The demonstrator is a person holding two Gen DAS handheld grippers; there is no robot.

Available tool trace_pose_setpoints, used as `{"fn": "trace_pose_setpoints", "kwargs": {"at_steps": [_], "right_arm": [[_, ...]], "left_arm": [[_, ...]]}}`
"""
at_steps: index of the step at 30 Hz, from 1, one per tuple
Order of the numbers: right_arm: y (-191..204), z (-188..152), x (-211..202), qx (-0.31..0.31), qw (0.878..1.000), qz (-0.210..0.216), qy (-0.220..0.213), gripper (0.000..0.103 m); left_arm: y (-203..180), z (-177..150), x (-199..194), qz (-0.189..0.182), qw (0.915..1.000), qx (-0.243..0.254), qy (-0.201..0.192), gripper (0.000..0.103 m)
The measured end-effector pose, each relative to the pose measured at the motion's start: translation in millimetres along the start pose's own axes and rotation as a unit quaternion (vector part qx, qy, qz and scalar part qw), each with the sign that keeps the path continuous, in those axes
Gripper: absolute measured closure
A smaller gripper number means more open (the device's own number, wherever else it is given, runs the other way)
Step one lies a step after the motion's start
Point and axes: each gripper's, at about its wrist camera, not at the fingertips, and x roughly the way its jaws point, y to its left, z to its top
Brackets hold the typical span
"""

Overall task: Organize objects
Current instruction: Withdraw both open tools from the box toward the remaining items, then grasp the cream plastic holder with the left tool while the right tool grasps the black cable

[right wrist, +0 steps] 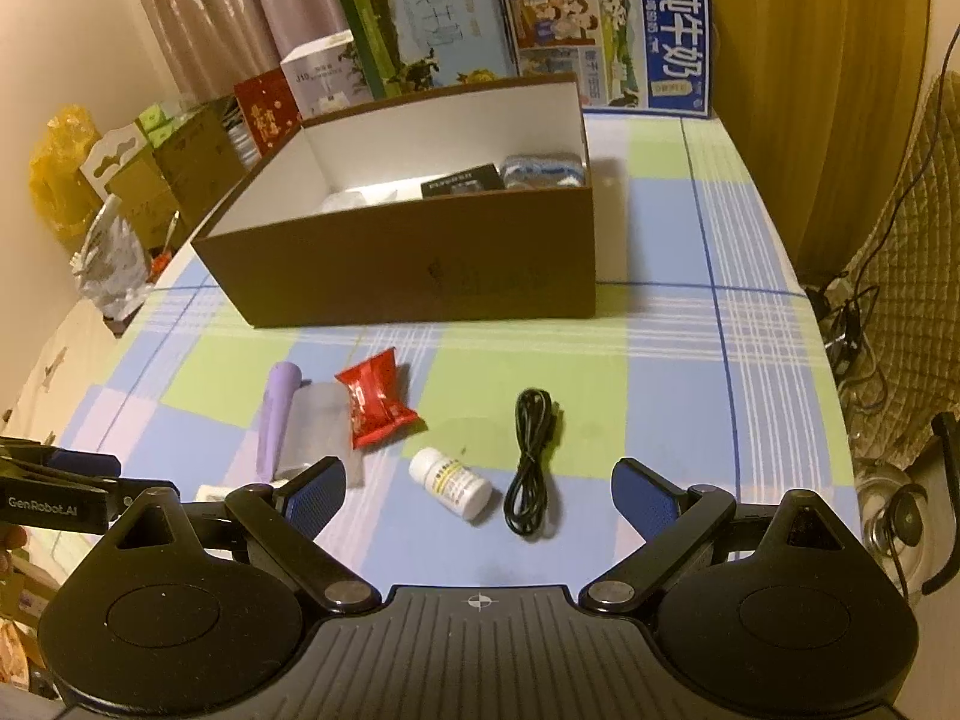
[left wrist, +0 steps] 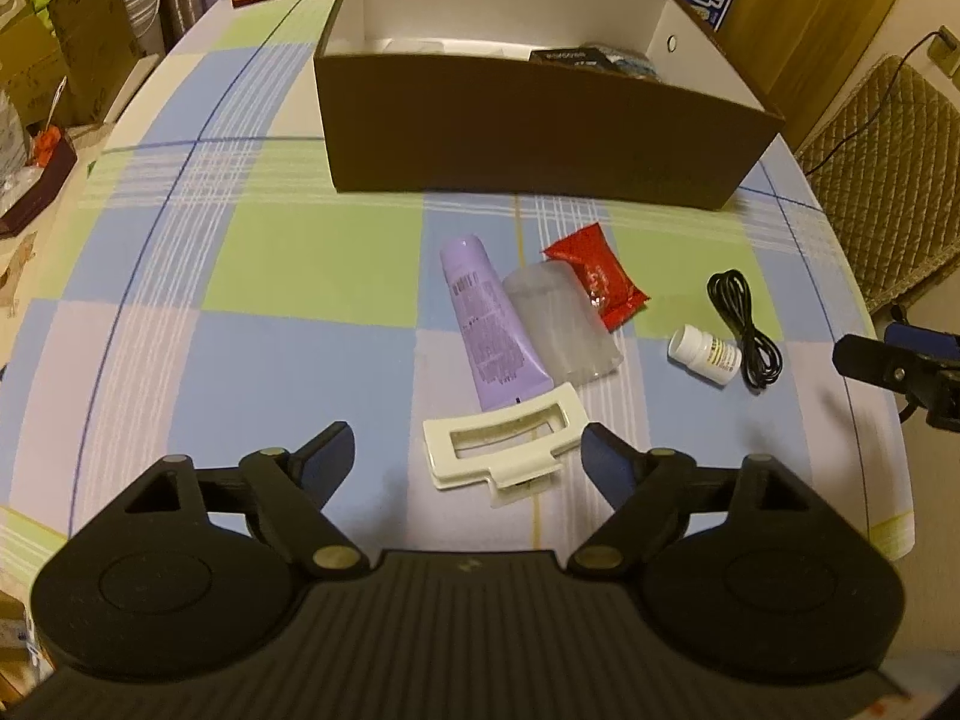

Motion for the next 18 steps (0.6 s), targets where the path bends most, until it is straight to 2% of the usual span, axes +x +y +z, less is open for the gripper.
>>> {"fn": "trace_pose_setpoints", "kwargs": {"at_steps": [4, 14, 18], "right_arm": [[-5.0, -4.5, 5.9, 0.006, 1.0, -0.006, 0.01, 0.01], [-23.2, -10.1, 18.1, 0.02, 0.999, -0.025, 0.027, 0.01], [-31.4, -10.6, 19.3, 0.026, 0.999, -0.029, 0.029, 0.01]], "left_arm": [[-5.7, -3.7, 12.7, 0.002, 1.0, 0.0, 0.005, 0.018], [-20.7, 5.2, 50.5, 0.008, 0.9995, -0.019, 0.026, 0.015], [-26.5, 9.8, 64.6, 0.026, 0.999, -0.022, 0.03, 0.015]]}}
